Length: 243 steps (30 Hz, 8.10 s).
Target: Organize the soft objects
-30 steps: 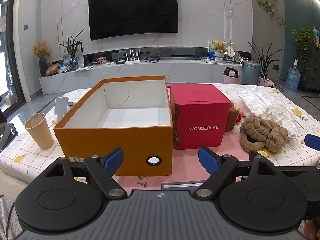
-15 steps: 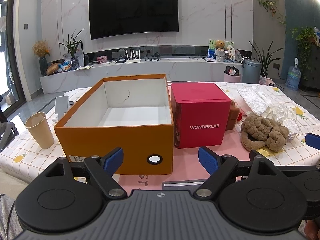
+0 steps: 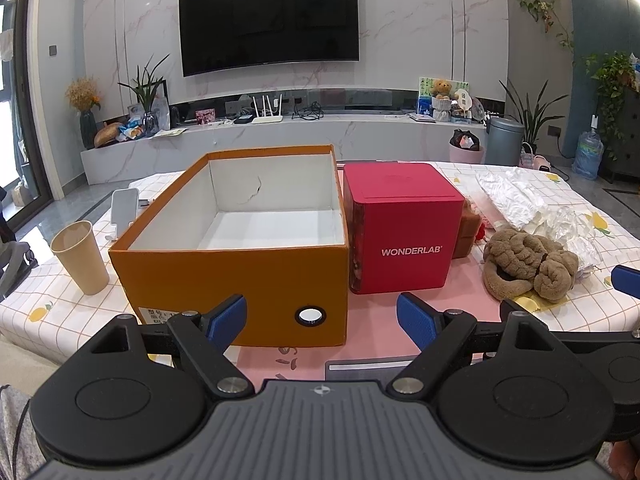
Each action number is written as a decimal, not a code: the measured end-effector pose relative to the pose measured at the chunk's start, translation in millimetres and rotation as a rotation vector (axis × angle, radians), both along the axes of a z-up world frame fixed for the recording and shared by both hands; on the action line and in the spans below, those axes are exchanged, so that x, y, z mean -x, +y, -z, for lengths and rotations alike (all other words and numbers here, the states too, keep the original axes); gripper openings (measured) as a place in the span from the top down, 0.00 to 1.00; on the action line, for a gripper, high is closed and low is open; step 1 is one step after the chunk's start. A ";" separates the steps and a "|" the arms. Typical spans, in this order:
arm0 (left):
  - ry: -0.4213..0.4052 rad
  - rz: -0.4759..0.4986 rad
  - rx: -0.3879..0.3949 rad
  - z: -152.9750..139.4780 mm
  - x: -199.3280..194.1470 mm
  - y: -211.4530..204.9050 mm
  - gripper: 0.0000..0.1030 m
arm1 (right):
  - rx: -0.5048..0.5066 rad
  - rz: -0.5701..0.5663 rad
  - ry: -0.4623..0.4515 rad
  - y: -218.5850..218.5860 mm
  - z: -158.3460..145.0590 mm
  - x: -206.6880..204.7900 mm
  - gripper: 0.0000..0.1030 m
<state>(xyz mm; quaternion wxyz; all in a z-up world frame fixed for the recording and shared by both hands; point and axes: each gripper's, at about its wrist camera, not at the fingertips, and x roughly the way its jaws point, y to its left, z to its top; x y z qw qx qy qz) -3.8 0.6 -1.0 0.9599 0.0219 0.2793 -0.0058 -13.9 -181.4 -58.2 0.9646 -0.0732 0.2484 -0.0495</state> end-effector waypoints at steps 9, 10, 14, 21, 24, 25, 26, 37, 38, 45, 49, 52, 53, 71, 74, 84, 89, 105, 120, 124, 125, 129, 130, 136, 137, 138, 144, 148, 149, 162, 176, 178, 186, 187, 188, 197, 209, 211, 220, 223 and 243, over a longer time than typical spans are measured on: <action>-0.004 0.000 -0.014 3.0 0.6 -0.4 0.04 | 0.009 -0.024 0.006 2.2 0.3 0.6 0.03; -0.005 0.000 -0.016 3.2 0.9 -0.5 0.04 | 0.010 -0.028 0.005 3.1 0.1 0.8 0.03; 0.000 0.000 -0.016 4.1 0.2 -2.1 0.04 | 0.020 -0.047 -0.001 6.6 -0.7 2.1 0.03; 0.020 0.010 -0.003 0.4 -3.8 -4.0 0.04 | 0.015 -0.060 -0.016 7.0 -3.9 4.8 0.03; 0.033 0.028 0.015 -5.6 -7.5 -6.9 0.04 | -0.018 -0.045 -0.010 -0.1 -8.0 2.1 0.03; 0.036 0.036 0.026 -8.4 -9.1 -8.7 0.04 | -0.033 -0.036 -0.008 -3.7 -9.8 0.6 0.03; 0.035 0.042 0.032 -11.1 -10.8 -11.8 0.04 | -0.047 -0.023 -0.007 -6.9 -11.5 -0.6 0.03; 0.005 0.145 0.032 -32.3 -38.5 -64.1 0.04 | -0.094 0.157 0.028 -85.7 -34.9 -34.0 0.03; 0.009 0.157 0.031 -31.1 -42.1 -71.2 0.04 | -0.090 0.176 0.033 -96.5 -37.1 -39.1 0.03; 0.075 0.202 0.080 -16.8 -69.4 -126.1 0.04 | -0.109 0.250 0.204 -162.2 -46.7 -108.1 0.03; 0.135 0.221 0.149 -6.4 -89.0 -151.3 0.04 | -0.176 0.175 0.312 -183.8 -39.6 -147.2 0.03; 0.168 0.220 0.152 2.3 -103.2 -166.1 0.04 | -0.197 0.159 0.327 -197.3 -21.4 -176.8 0.04; 0.176 0.213 0.147 4.4 -107.0 -169.3 0.04 | -0.194 0.151 0.334 -199.1 -14.4 -181.7 0.06; 0.237 0.167 0.110 30.4 -155.9 -214.7 0.04 | -0.195 0.279 0.441 -239.5 45.6 -221.0 0.43; 0.256 0.139 0.095 34.5 -162.0 -217.7 0.04 | -0.243 0.218 0.369 -243.0 20.7 -201.1 0.44; 0.411 0.031 0.059 61.6 -189.1 -240.6 0.04 | -0.406 0.354 0.213 -286.9 -5.2 -169.2 0.44; 0.391 -0.004 0.048 70.4 -189.6 -244.9 0.03 | -0.396 0.370 0.225 -284.6 -0.7 -172.1 0.44; 0.350 0.174 0.115 65.8 -179.7 -218.4 0.34 | -0.405 0.318 0.228 -278.5 -2.3 -167.6 0.44; 0.122 0.227 0.170 17.7 -137.4 -187.9 0.36 | -0.415 0.299 0.195 -275.9 -8.4 -158.8 0.44; 0.064 0.238 0.158 -8.9 -124.2 -181.0 0.36 | -0.433 0.263 0.173 -270.3 -13.6 -153.9 0.44; 0.057 0.238 0.157 -13.9 -122.4 -179.3 0.36 | -0.433 0.245 0.169 -267.9 -15.3 -153.0 0.44; 0.023 0.229 0.162 -38.7 -113.6 -162.2 0.36 | -0.447 0.218 0.144 -260.4 -25.6 -143.7 0.45; 0.011 0.223 0.159 -44.0 -111.3 -157.6 0.36 | -0.453 0.214 0.134 -258.4 -29.2 -139.6 0.45; -0.069 0.177 0.136 -82.1 -92.0 -120.0 0.36 | -0.503 0.136 0.070 -239.2 -58.7 -111.1 0.45; -0.079 0.170 0.129 -87.8 -88.8 -112.5 0.36 | -0.511 0.112 0.062 -234.2 -64.1 -106.5 0.45; -0.092 0.161 0.123 -93.5 -85.9 -104.0 0.36 | -0.512 0.093 0.054 -228.5 -69.7 -102.1 0.45; -0.155 0.093 0.097 -119.1 -74.4 -51.9 0.36 | -0.467 -0.014 0.002 -174.9 -108.2 -78.1 0.44; -0.172 0.058 0.073 -124.1 -72.7 -22.2 0.36 | -0.449 -0.119 -0.034 -118.3 -135.0 -67.7 0.44; -0.177 0.044 0.072 -124.0 -73.3 -13.7 0.36 | -0.440 -0.150 -0.042 -101.7 -140.7 -66.2 0.44; 0.016 -0.086 -0.050 -42.6 -152.2 54.1 0.35 | -0.567 -0.414 0.081 89.8 -115.0 -125.9 0.44; 0.100 -0.098 -0.362 10.3 -178.6 18.2 0.21 | -0.542 -0.384 0.195 101.5 -26.4 -186.9 0.45; 0.082 -0.107 -0.380 11.9 -176.5 17.7 0.13 | -0.569 -0.375 0.208 98.1 -20.7 -190.5 0.45; 0.025 -0.108 -0.370 3.7 -166.5 26.5 0.06 | -0.514 -0.381 0.203 108.7 -23.6 -187.0 0.45; 0.023 -0.109 -0.338 0.3 -164.8 29.4 0.03 | -0.506 -0.380 0.202 109.2 -23.9 -185.8 0.45; 0.039 -0.116 -0.296 -2.8 -165.0 36.4 0.02 | -0.501 -0.380 0.202 110.0 -23.6 -185.0 0.45; 0.001 -0.191 -0.026 -13.0 -167.1 74.3 0.01 | -0.495 -0.382 0.209 110.0 -24.6 -184.8 0.44; -0.048 -0.318 0.044 -31.3 -153.5 111.1 0.00 | -0.430 -0.387 0.220 133.5 -34.0 -186.1 0.45; -0.049 -0.337 0.047 -31.7 -150.1 119.1 0.00 | -0.404 -0.400 0.239 147.4 -33.9 -187.3 0.45; 0.017 -0.334 0.075 -23.8 -144.7 139.1 0.00 | -0.221 -0.308 0.353 195.3 -8.2 -210.1 0.45; 0.034 -0.320 0.069 -21.2 -147.1 137.5 0.00 | -0.279 -0.286 0.435 194.1 1.5 -221.0 0.45; 0.071 -0.374 0.108 -31.2 -137.3 142.7 0.00 | -0.342 -0.320 0.442 195.8 -23.5 -206.7 0.19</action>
